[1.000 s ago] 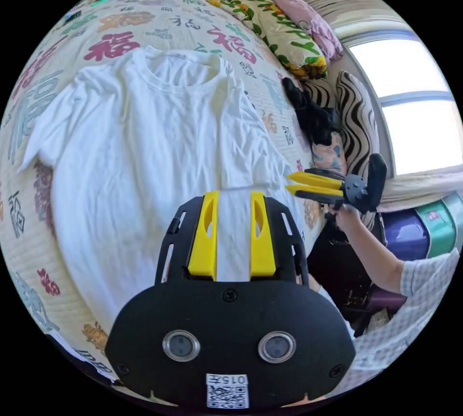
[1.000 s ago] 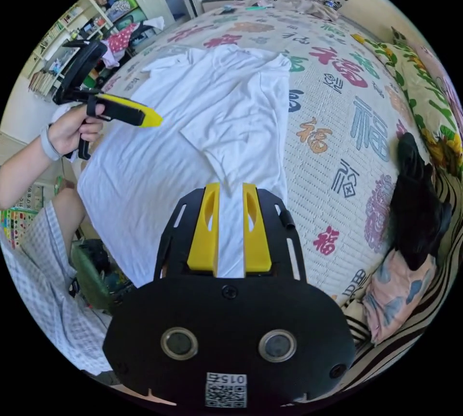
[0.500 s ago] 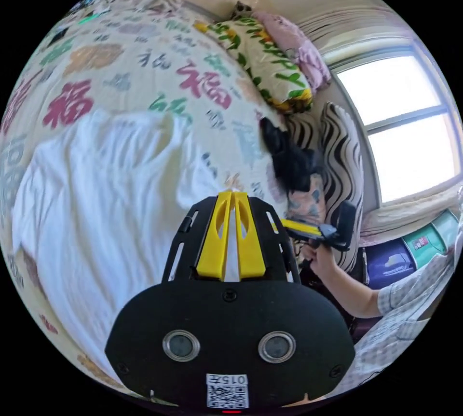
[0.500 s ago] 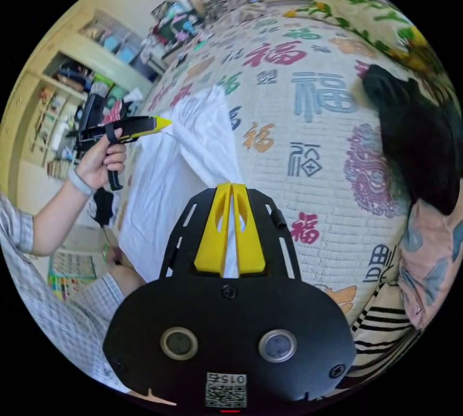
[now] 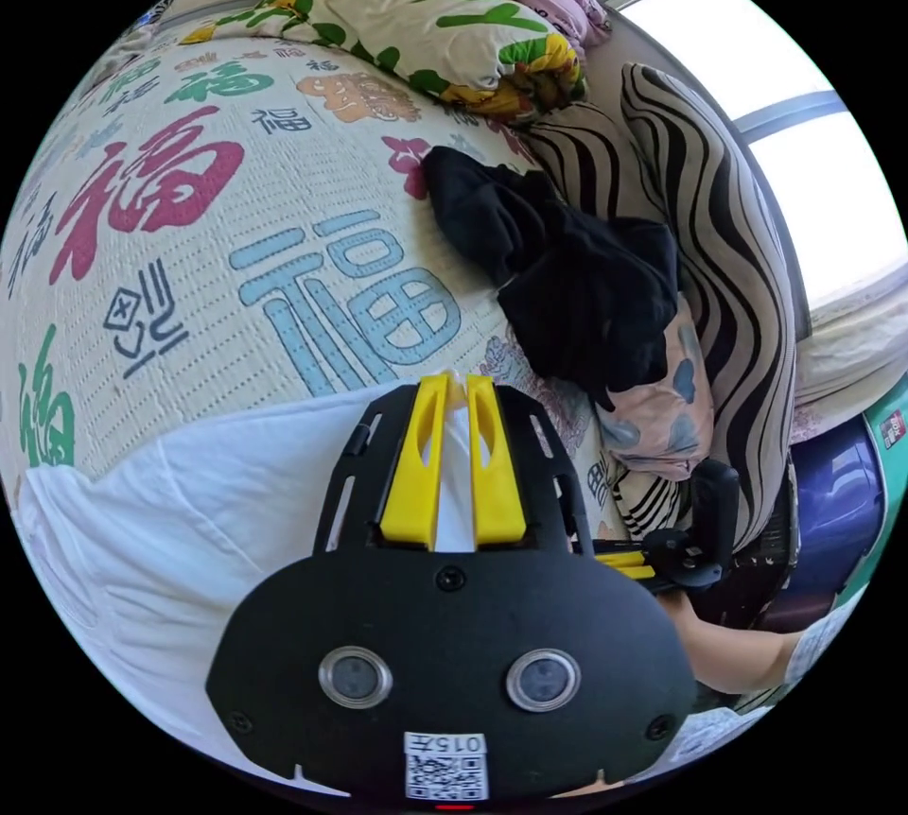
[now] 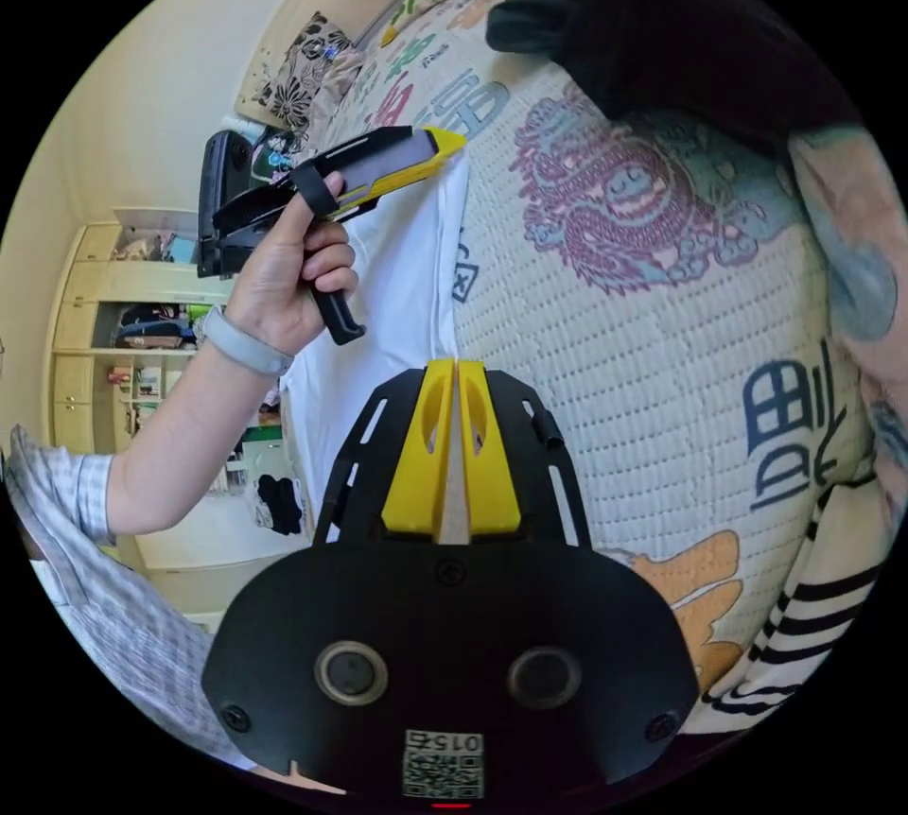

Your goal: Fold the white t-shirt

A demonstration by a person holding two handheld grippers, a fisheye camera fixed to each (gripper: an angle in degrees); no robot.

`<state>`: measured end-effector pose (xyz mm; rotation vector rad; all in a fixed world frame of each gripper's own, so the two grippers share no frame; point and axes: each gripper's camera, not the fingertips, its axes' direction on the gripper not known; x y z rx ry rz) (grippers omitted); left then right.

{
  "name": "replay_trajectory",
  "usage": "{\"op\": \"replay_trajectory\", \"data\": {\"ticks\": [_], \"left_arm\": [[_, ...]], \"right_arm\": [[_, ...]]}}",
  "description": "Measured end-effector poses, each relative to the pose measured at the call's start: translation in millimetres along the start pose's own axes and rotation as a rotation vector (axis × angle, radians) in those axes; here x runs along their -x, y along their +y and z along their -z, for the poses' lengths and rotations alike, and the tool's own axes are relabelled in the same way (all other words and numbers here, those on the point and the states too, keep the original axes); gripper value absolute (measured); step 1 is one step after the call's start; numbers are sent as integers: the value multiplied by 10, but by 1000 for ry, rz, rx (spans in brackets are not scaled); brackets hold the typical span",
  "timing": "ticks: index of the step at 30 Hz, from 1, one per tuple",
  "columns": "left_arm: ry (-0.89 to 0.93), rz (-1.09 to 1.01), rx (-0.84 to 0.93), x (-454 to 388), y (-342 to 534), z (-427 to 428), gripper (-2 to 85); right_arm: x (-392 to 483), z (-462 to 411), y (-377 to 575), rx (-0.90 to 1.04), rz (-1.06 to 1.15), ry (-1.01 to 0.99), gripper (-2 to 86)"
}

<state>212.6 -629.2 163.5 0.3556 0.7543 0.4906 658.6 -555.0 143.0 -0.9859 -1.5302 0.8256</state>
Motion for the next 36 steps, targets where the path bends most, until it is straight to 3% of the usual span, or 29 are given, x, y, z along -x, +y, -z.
{"op": "replay_trajectory", "data": {"ticks": [5, 8, 12, 17, 20, 26, 28, 31, 36], "left_arm": [[-13, -98, 27, -13, -153, 225, 82], [73, -134, 37, 72, -326, 456, 82], [272, -139, 81, 136, -622, 515, 82], [282, -129, -26, 205, -374, 983, 81], [232, -46, -98, 424, 240, 1414, 82], [-82, 420, -223, 1239, 2171, 2635, 88], [-227, 661, -276, 1593, 2973, 3193, 92], [-322, 807, -298, 1955, 3594, 3723, 96], [-258, 787, -336, 2388, 3808, 4230, 102]], "right_arm": [[155, 12, -95, -80, -29, 50, 6], [421, 12, -242, -104, 60, 102, 26], [859, -341, -531, -27, 216, 145, 46], [969, -994, -736, 151, 199, 249, 3], [968, -1090, -727, 123, 165, 258, -4], [1173, -1132, -658, 112, 159, 337, 10], [1468, -1238, -682, 112, 235, 344, 24], [2145, -1713, -779, 151, 397, 303, 52], [3761, -3471, -810, 384, 826, 103, 88]]}}
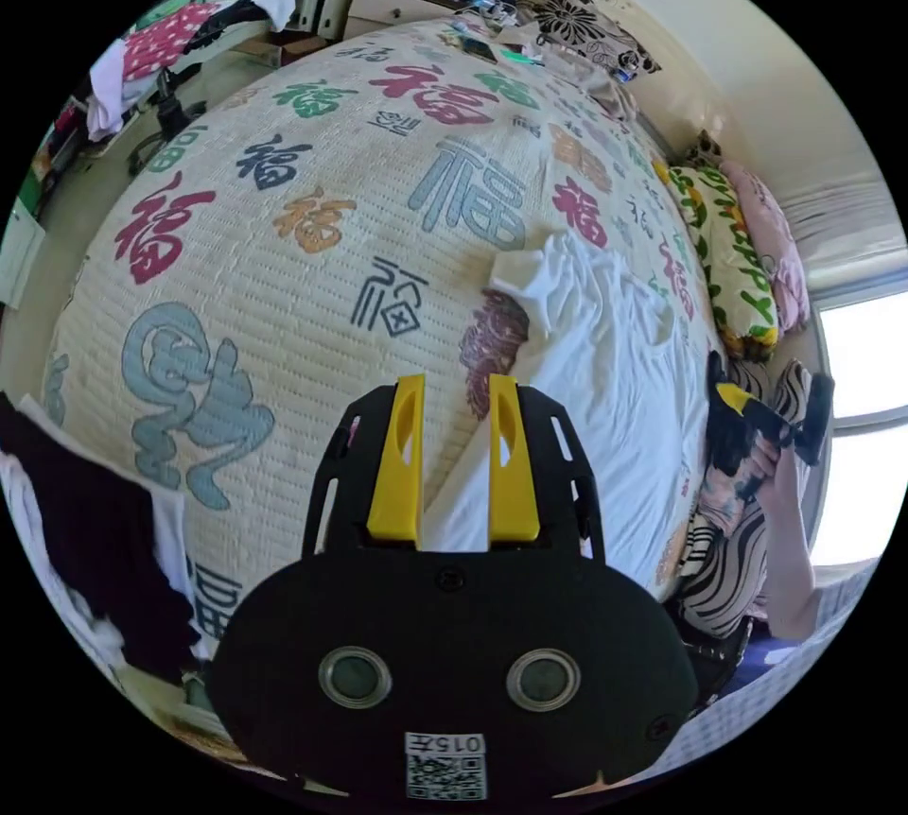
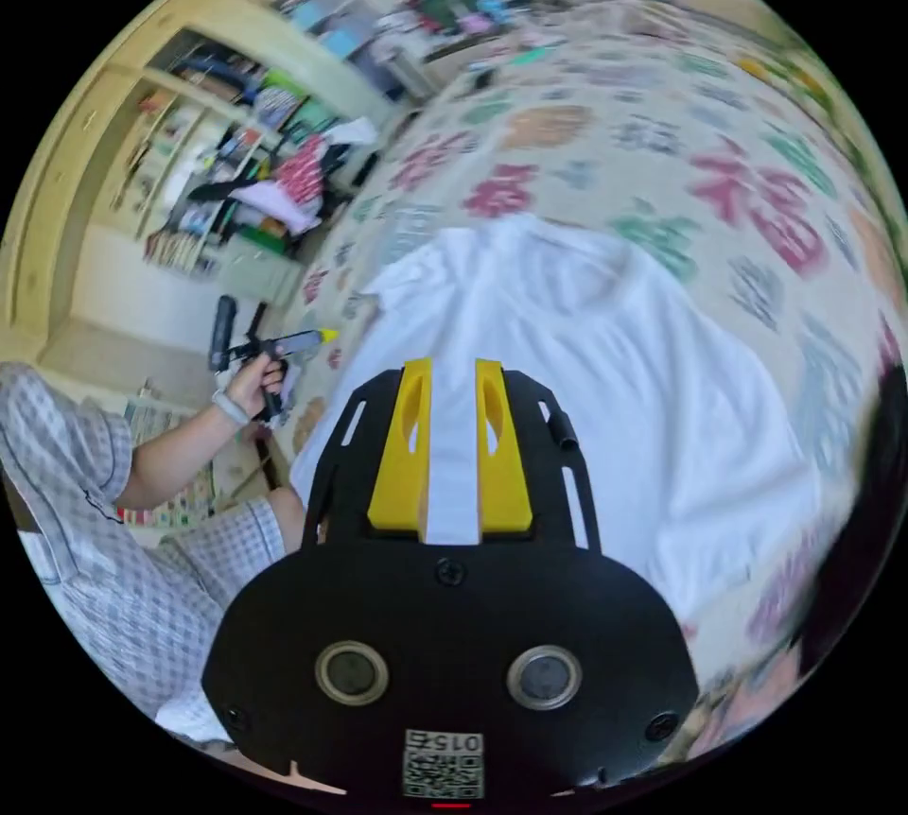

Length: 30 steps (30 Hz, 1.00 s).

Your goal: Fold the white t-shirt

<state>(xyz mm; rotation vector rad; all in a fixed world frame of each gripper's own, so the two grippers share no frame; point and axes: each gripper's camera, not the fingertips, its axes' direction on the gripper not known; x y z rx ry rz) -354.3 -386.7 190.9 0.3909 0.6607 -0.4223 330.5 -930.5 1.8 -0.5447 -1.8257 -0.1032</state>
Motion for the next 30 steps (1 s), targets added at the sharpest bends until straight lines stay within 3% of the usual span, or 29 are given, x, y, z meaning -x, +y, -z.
{"op": "replay_trajectory", "data": {"ticks": [4, 6, 10, 18, 25, 30], "left_arm": [[90, -47, 15, 80, -204, 160, 102], [131, -68, 32, 83, -245, 204, 101], [224, -74, 52, 127, -287, 363, 103], [255, -171, 53, 8, -468, 743, 106], [367, -261, 129, -222, -486, 882, 102], [400, -318, 157, -405, -375, 1053, 95]], "right_arm": [[717, -1054, -966, 163, 282, 67, 106], [988, -1772, -1308, 346, 431, 167, 106], [935, -2447, -1490, 564, 458, 281, 36], [31, -1691, -1645, 224, 100, 105, -6], [-285, -1720, -1362, 215, 65, 183, -4], [-788, -1624, -898, 182, -115, 180, -4]]}}
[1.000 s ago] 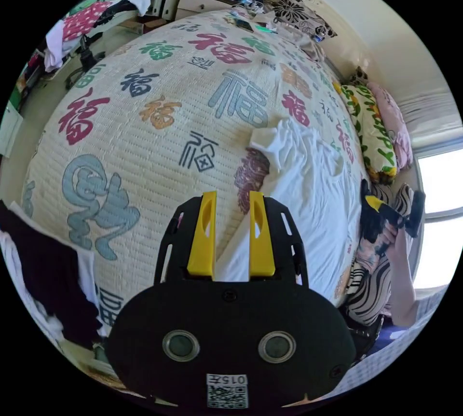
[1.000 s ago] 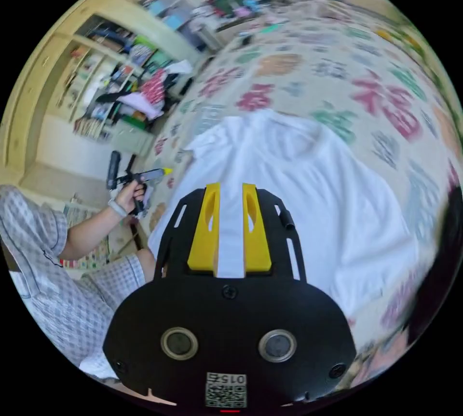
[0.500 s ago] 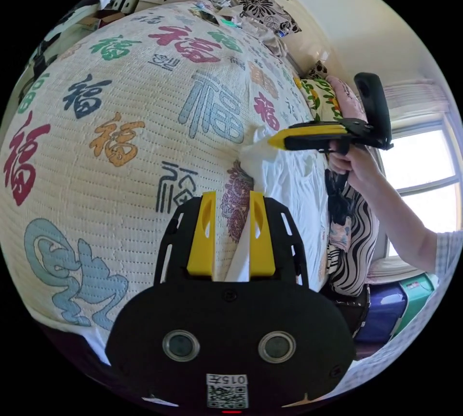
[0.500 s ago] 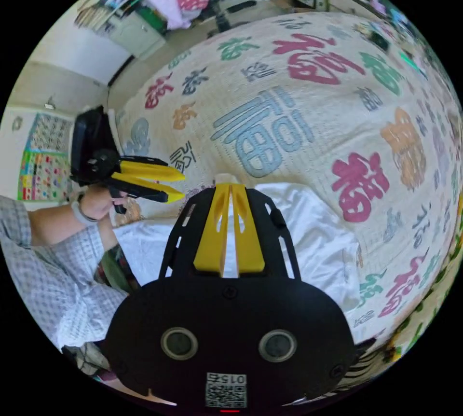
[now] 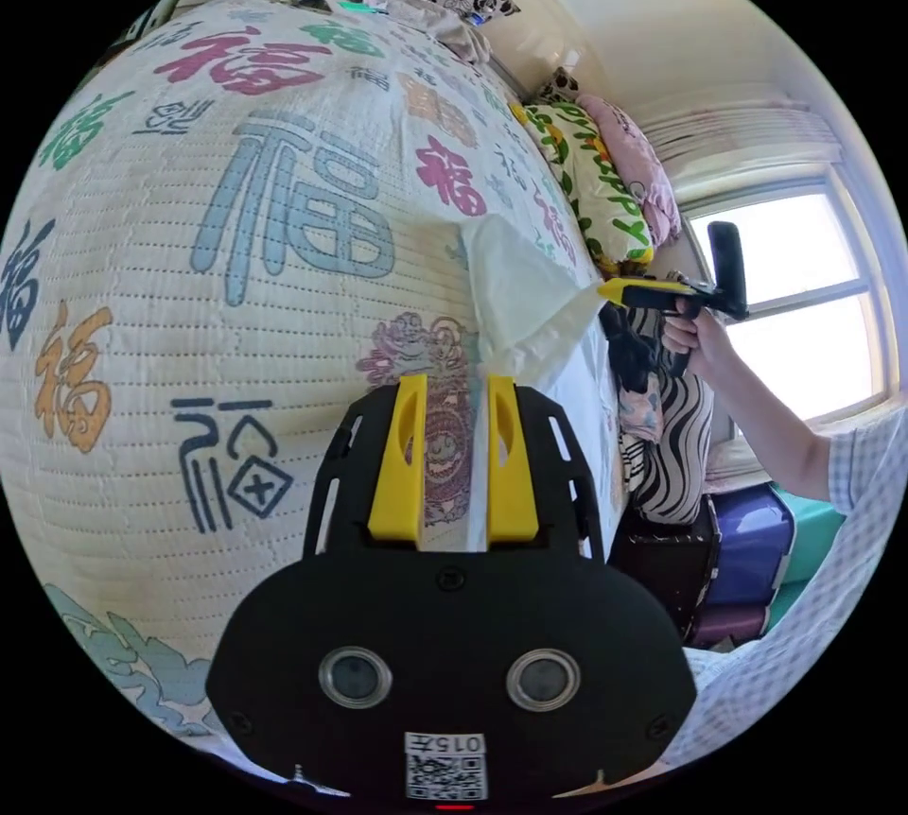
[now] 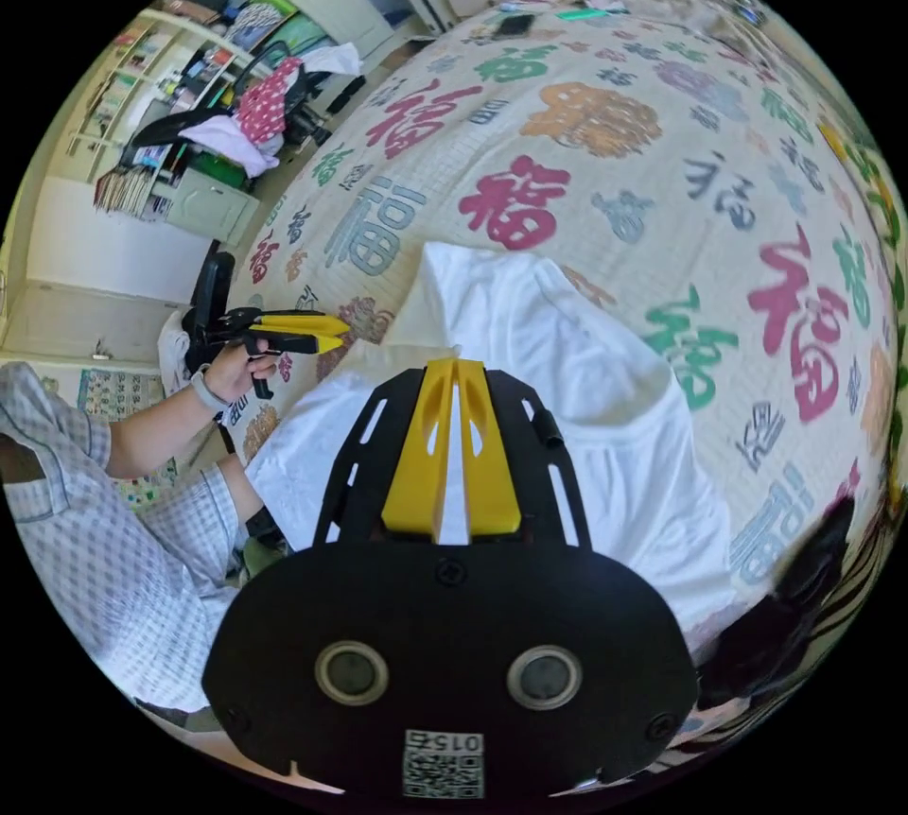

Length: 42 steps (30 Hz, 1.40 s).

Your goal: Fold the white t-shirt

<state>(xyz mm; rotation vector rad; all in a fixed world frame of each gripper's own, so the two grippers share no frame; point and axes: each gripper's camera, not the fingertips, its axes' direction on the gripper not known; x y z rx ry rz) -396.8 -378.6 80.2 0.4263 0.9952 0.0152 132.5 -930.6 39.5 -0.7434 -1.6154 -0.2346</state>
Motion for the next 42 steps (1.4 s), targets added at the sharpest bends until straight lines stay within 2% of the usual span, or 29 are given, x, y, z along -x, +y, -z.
{"op": "replay_trajectory", "data": {"ticks": [6, 9, 14, 19, 24, 28, 33, 38, 42], "left_arm": [[22, -151, 67, -558, 29, 3, 88], [-54, -185, 112, -738, 43, -65, 83], [-23, -182, 58, -849, 108, 126, 13], [-97, -36, -243, -775, 497, 964, -4], [-229, 202, -414, -526, 1022, 1532, -5], [-245, 297, -426, -406, 1243, 1600, -5], [-248, 339, -427, -382, 1283, 1597, -2], [-253, 365, -406, -378, 1340, 1614, 10], [-235, 351, -355, -447, 1508, 1718, 47]], "right_arm": [[-363, -232, 240, -11, -88, -25, -3], [-453, -317, 252, -11, -83, -27, -3], [-574, -351, 218, -16, -60, -29, -3], [-421, -279, -116, -93, 61, -37, -3], [369, -701, -990, -57, 405, -54, -4], [750, -1262, -1367, 77, 529, -49, -4], [835, -1797, -1447, 245, 606, 101, -3], [584, -1884, -1417, 290, 559, 150, 3], [298, -1618, -1387, 176, 458, 184, 31]]}}
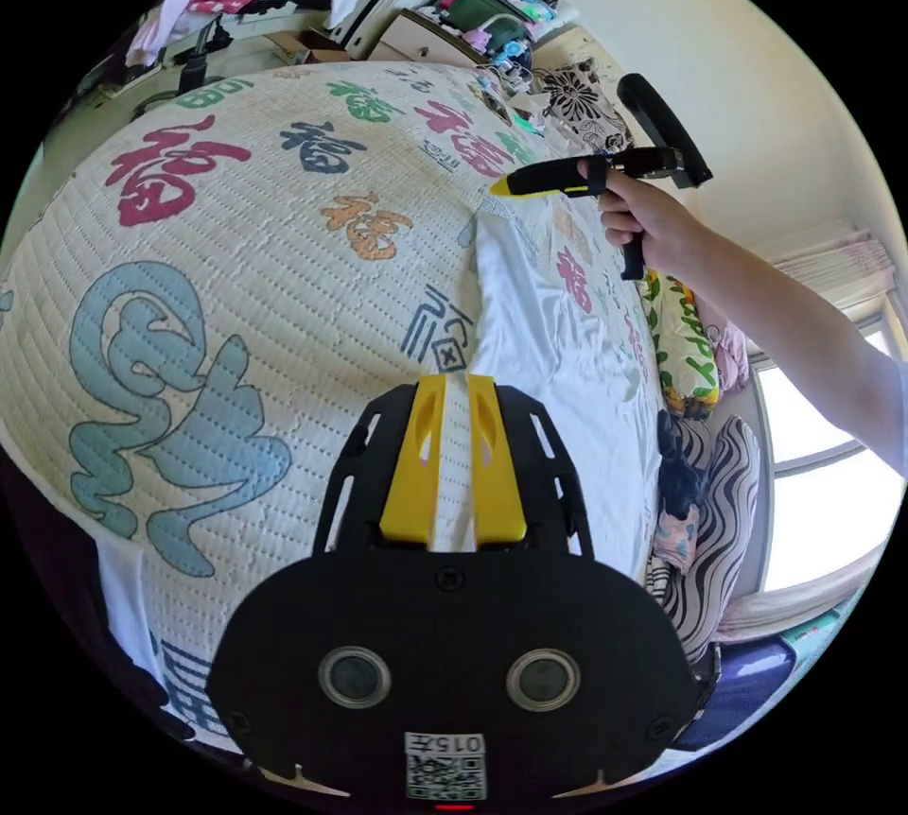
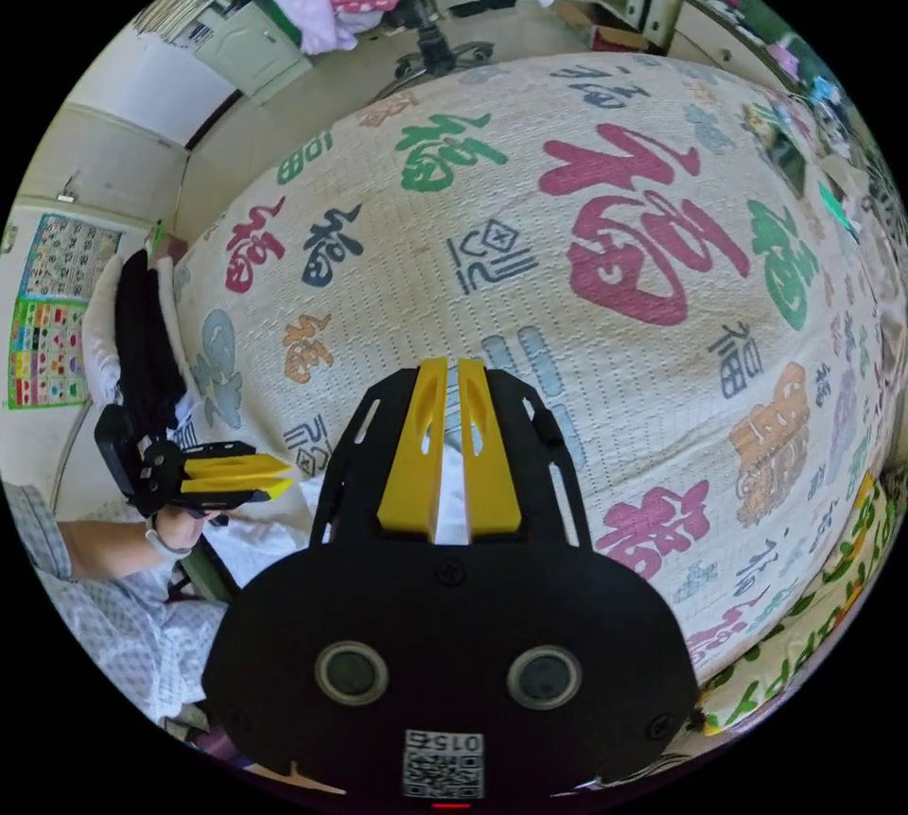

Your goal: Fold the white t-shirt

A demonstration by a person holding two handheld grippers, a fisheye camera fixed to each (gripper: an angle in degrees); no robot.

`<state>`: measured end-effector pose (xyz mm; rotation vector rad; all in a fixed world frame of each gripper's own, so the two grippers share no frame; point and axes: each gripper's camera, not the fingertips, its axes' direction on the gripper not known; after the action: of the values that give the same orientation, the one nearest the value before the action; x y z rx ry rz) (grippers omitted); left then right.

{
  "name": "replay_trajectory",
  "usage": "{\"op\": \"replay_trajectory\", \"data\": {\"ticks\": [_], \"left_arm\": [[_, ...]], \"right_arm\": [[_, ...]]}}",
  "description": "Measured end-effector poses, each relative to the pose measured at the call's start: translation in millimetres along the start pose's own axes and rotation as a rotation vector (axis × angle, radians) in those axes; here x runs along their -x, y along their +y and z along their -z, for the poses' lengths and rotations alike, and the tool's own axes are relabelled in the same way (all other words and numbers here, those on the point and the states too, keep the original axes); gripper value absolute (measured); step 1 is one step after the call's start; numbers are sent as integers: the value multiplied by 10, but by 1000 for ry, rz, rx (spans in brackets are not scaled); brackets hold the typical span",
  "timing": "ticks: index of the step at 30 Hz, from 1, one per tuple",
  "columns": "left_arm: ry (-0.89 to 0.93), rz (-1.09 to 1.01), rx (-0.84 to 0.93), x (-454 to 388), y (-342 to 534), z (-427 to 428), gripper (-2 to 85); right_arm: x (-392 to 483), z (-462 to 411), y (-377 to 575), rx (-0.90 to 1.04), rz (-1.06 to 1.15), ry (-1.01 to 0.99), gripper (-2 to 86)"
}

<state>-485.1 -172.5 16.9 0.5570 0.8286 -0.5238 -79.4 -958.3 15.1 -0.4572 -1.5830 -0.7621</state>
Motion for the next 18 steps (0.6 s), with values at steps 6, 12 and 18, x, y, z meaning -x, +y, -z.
{"op": "replay_trajectory", "data": {"ticks": [6, 12, 18], "left_arm": [[26, -130, 257, -148, 417, 122, 71], [-58, -189, 559, -225, 995, 160, 79], [-150, -245, 769, -354, 1483, 26, 88]], "right_arm": [[-301, 528, 1247, -206, -134, -204, 54], [-336, 284, 3899, -76, -627, -216, 63], [22, -154, 6210, 163, -1102, -285, 81]]}}
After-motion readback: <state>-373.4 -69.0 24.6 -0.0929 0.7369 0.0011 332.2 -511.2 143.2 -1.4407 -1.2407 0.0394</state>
